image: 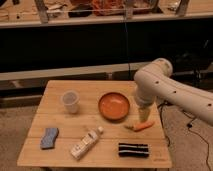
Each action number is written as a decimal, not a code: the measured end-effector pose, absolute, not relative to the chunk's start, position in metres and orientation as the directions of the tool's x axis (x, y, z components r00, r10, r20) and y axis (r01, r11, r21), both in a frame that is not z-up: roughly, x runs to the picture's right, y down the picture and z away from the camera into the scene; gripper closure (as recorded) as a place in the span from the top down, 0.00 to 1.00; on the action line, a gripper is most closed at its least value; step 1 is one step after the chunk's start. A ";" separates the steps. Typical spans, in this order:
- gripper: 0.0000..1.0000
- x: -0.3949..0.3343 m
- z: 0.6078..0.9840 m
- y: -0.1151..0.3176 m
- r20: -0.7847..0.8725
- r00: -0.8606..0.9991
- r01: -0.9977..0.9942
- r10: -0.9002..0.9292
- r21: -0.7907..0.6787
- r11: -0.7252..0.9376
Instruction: Place the bottle in the ceramic bowl
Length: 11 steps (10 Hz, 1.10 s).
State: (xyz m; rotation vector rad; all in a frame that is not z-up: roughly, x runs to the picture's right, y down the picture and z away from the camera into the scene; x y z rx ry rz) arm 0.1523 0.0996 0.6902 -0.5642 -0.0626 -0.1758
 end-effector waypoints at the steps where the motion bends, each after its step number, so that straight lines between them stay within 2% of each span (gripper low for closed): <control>1: 0.80 0.142 0.691 0.099 0.123 0.978 0.210 -0.171 -0.522 0.827; 11: 0.80 0.070 0.703 0.110 0.271 0.913 0.401 -0.304 -0.473 0.784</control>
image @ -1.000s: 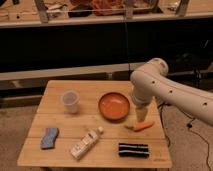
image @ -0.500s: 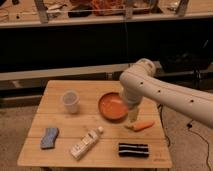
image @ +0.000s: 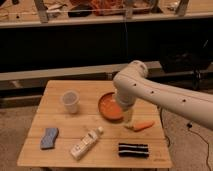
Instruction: Place the bottle in the ceramic bowl
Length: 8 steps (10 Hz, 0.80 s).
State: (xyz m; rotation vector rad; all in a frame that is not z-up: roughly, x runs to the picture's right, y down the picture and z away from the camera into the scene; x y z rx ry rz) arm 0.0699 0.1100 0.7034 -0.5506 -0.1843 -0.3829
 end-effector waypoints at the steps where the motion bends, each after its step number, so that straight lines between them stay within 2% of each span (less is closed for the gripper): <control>1: 0.80 0.055 0.704 0.113 0.300 0.897 0.434 -0.325 -0.459 0.775; 8: 0.80 0.031 0.709 0.127 0.407 0.827 0.544 -0.388 -0.407 0.734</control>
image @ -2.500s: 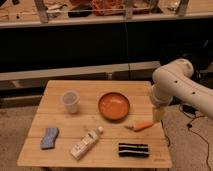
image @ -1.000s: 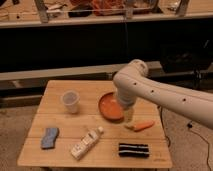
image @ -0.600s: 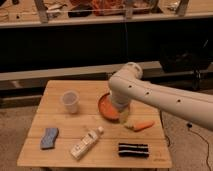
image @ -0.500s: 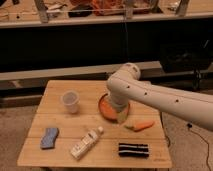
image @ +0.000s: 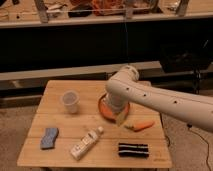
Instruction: Place the bottle in the ceramic bowl
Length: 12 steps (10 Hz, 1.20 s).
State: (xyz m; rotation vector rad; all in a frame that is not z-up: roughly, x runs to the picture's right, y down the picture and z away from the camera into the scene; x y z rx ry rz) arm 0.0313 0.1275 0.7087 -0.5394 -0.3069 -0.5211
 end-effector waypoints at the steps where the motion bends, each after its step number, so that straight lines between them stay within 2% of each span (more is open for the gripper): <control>1: 0.80 0.030 0.710 0.128 0.416 0.818 0.556 -0.397 -0.400 0.728; 12: 0.80 -0.010 0.735 0.163 0.538 0.667 0.729 -0.515 -0.332 0.598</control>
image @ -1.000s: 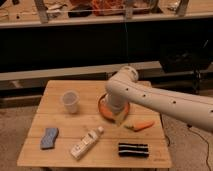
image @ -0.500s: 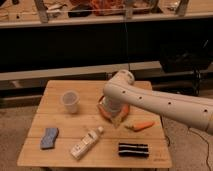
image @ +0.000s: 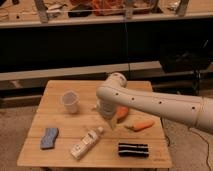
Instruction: Place the bottle in the ceramic bowl
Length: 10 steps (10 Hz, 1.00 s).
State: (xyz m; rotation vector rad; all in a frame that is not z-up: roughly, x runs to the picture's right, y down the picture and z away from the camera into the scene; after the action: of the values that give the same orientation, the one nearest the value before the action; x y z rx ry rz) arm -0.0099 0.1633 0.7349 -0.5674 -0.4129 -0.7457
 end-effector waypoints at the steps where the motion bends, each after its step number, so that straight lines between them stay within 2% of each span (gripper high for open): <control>1: 0.80 -0.014 0.738 0.167 0.551 0.646 0.749 -0.528 -0.324 0.578; 10: 0.80 -0.048 0.758 0.220 0.634 0.499 0.855 -0.591 -0.247 0.456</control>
State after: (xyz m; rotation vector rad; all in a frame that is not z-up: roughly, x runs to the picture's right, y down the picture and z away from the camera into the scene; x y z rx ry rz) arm -0.0482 0.2196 0.7578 -0.5926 -0.5041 -0.9394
